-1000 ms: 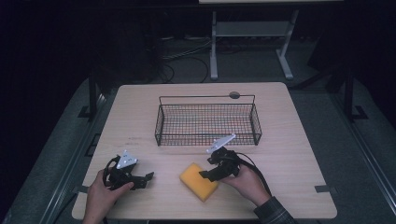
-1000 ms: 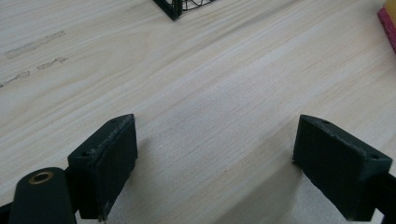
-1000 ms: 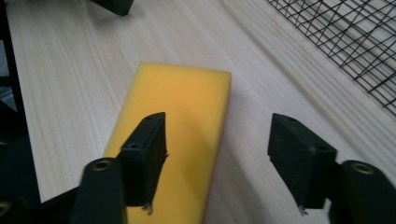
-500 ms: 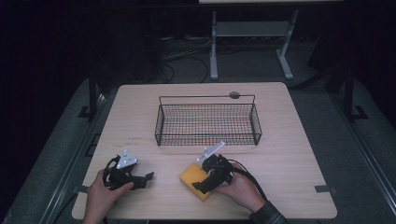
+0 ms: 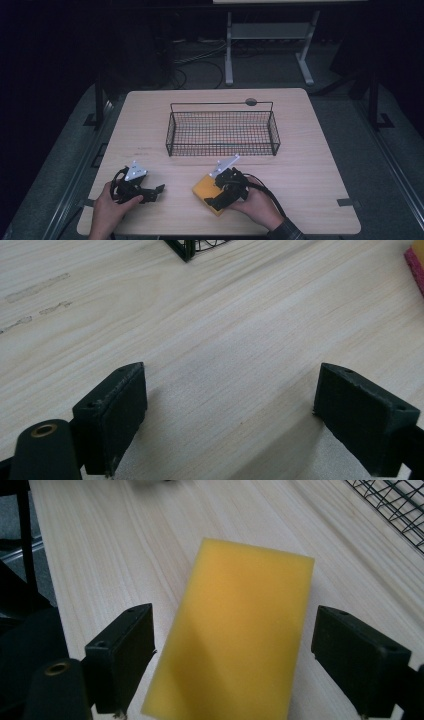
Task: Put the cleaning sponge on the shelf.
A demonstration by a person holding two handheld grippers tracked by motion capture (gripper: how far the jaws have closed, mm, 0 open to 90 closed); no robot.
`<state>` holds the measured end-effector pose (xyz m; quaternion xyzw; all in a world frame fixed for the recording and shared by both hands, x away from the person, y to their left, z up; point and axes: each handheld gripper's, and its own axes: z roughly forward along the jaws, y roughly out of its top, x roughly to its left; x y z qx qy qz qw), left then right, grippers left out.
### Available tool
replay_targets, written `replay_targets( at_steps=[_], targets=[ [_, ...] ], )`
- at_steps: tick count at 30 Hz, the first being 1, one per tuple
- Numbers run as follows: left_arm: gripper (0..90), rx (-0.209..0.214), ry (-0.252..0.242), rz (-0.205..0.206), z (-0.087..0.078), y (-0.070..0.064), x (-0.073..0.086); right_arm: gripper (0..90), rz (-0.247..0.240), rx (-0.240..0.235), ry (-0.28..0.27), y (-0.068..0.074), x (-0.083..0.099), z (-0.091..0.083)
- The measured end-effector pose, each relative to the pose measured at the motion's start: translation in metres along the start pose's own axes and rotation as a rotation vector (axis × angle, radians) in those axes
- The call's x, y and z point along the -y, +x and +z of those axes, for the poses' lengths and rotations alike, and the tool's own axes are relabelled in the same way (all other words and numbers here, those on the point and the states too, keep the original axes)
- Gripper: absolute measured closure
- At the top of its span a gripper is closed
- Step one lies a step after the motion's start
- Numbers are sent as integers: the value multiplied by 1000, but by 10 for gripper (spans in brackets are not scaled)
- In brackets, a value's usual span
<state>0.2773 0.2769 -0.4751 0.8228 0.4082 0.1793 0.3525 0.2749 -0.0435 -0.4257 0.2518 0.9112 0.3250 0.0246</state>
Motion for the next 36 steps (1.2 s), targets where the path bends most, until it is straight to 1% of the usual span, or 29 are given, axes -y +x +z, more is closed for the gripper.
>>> replay_targets(
  at_steps=[1,2,9,11,12,15,20,22,26,27,28,29,36],
  targets=[
    [129,0,1,0,0,0,0,141,0,15,10,1,0,2],
    [129,0,0,0,0,0,0,136,0,20,15,1,0,3],
    [129,0,0,0,0,0,0,58,5,32,34,4,-2,12],
    [129,0,0,0,0,0,0,49,6,33,42,4,-2,14],
    [129,0,0,0,0,0,0,36,-1,40,55,5,-2,19],
    [129,0,0,0,0,0,0,30,-9,48,72,6,-2,25],
    [129,0,0,0,0,0,0,30,-15,50,87,7,-1,33],
    [129,0,0,0,0,0,0,43,-20,57,101,8,0,36],
    [129,0,0,0,0,0,0,61,-27,63,105,7,1,37],
    [129,0,1,0,0,0,0,101,-29,68,106,7,1,38],
    [129,0,0,0,0,0,0,101,-29,68,106,7,1,38],
    [129,0,0,0,0,0,0,127,-27,67,98,7,2,37],
    [129,0,0,0,0,0,0,147,-28,67,101,6,2,37]
  ],
)
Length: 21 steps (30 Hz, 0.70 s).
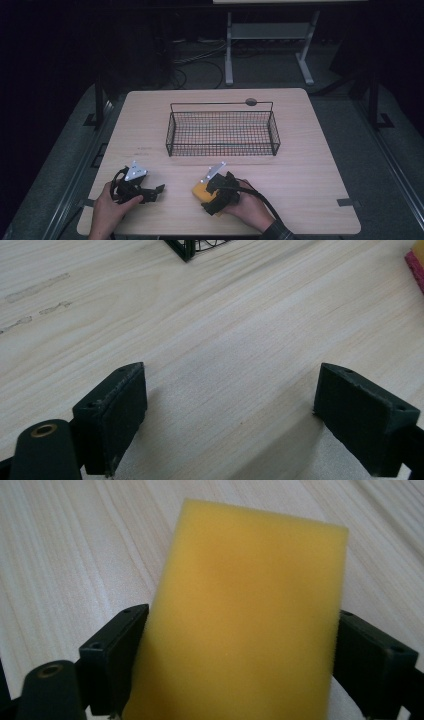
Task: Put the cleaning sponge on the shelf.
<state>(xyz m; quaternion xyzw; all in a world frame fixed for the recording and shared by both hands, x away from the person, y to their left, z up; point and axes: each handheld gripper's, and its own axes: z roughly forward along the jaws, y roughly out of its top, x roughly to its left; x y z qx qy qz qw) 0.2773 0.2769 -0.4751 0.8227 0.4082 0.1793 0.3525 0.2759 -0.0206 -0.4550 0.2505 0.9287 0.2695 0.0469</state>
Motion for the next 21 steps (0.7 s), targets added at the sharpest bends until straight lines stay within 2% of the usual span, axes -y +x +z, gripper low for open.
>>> replay_targets(
  at_steps=[7,21],
  targets=[
    [129,0,0,0,0,0,0,188,-9,-2,1,-2,1,-2],
    [129,0,0,0,0,0,0,196,4,-7,9,-8,1,-11]
  ],
)
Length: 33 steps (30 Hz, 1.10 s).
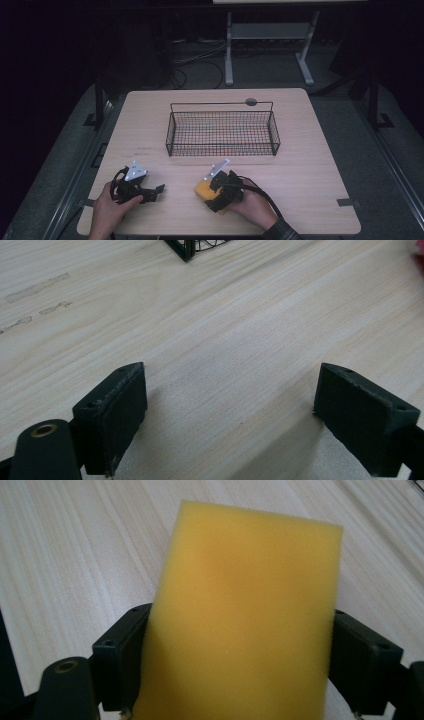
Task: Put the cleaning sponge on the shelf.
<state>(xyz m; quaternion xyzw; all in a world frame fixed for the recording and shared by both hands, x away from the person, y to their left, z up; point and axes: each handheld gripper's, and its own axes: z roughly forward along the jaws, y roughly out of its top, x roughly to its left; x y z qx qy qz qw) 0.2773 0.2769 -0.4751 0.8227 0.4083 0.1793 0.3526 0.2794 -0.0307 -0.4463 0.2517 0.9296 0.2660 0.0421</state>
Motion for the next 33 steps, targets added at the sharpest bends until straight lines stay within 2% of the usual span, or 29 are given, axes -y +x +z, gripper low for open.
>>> replay_targets(
  at_steps=[22,33],
  targets=[
    [129,0,1,0,0,0,0,199,15,-8,-5,-12,1,-22],
    [129,0,-1,-2,0,0,0,199,40,0,-16,-22,3,-38]
  ],
)
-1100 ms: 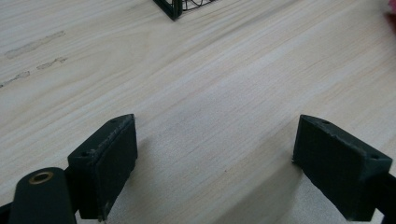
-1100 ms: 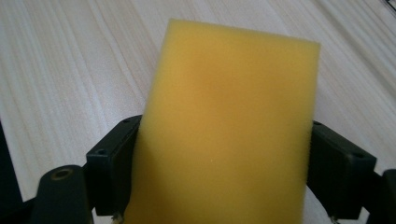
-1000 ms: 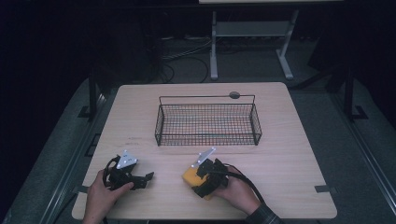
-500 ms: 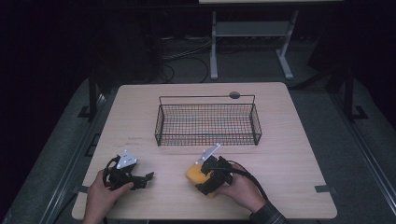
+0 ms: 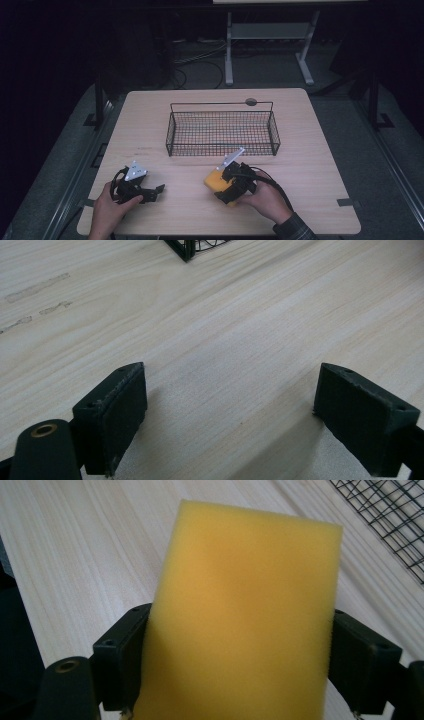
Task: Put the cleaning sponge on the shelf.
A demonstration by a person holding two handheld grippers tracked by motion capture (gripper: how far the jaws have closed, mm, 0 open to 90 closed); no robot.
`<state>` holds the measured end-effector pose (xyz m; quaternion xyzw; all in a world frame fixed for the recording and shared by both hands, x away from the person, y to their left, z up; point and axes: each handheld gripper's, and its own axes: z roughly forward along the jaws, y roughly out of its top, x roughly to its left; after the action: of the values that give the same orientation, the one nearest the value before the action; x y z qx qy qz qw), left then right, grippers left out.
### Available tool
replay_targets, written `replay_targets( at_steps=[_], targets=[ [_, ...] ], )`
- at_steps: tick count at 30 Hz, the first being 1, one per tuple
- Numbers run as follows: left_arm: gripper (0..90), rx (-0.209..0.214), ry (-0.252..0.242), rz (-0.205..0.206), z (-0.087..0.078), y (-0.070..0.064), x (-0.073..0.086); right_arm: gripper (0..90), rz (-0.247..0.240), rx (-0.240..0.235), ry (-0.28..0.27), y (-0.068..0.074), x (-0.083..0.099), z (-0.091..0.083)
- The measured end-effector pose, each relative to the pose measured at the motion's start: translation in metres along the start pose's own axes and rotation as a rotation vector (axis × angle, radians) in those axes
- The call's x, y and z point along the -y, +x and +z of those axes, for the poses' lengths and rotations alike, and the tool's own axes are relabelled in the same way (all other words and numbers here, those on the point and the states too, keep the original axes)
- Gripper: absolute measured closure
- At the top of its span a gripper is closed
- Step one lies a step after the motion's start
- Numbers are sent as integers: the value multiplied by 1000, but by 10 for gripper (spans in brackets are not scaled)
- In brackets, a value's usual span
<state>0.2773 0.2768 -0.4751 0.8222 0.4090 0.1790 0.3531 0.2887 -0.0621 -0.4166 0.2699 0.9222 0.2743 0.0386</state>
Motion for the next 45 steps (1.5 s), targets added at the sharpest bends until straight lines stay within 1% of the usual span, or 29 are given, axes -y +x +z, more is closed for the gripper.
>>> replay_targets(
  at_steps=[15,26,36,45],
  targets=[
    [129,0,-1,-1,0,0,0,200,33,20,-3,-12,5,-19],
    [129,0,-1,-2,0,0,0,201,66,39,-21,-24,9,-39],
    [129,0,-1,-1,0,0,0,201,82,53,-29,-31,12,-51],
    [129,-1,-1,3,0,0,0,201,110,74,-29,-45,12,-65]
  ],
)
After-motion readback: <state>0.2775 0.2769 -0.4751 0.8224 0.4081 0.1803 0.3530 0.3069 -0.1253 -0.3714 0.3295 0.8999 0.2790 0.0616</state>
